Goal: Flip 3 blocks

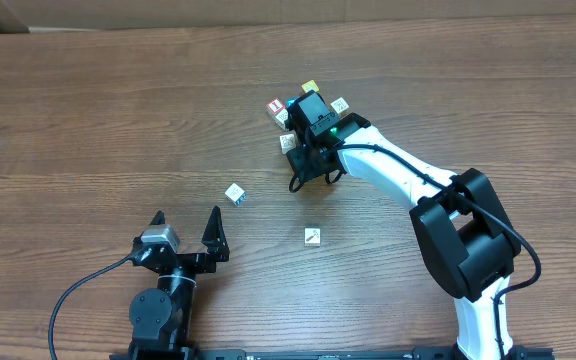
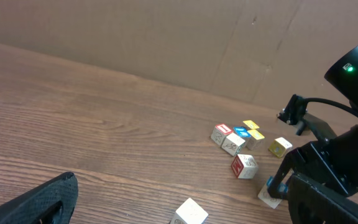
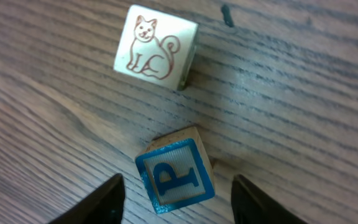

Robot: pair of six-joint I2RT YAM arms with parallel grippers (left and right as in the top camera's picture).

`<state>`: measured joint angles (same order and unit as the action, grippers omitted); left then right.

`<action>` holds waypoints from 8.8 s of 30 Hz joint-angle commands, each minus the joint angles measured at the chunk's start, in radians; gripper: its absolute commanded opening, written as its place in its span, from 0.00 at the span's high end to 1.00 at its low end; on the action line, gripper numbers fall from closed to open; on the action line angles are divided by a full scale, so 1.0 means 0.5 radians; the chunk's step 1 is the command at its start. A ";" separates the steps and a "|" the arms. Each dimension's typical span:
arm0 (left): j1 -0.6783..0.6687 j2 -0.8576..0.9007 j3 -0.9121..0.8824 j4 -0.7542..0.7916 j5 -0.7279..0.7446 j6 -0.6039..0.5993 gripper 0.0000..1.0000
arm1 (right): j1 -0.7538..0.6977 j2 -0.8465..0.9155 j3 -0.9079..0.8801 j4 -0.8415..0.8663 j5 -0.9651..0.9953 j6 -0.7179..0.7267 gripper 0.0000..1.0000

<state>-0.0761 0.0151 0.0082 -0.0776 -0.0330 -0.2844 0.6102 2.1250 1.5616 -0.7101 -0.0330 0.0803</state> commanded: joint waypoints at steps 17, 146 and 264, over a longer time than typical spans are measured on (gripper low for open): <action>0.009 -0.021 -0.007 0.004 0.015 0.031 0.00 | 0.002 0.063 0.021 0.069 0.014 -0.005 0.51; 0.009 -0.021 -0.007 0.003 0.015 0.031 0.00 | 0.847 -0.468 -0.527 0.057 0.467 1.558 0.37; 0.009 -0.021 -0.007 0.004 0.015 0.031 0.00 | 0.188 -0.199 -0.140 -0.526 0.061 1.199 0.96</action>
<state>-0.0761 0.0151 0.0082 -0.0776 -0.0330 -0.2844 0.7006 1.9896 1.4750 -0.9726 -0.0006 0.6838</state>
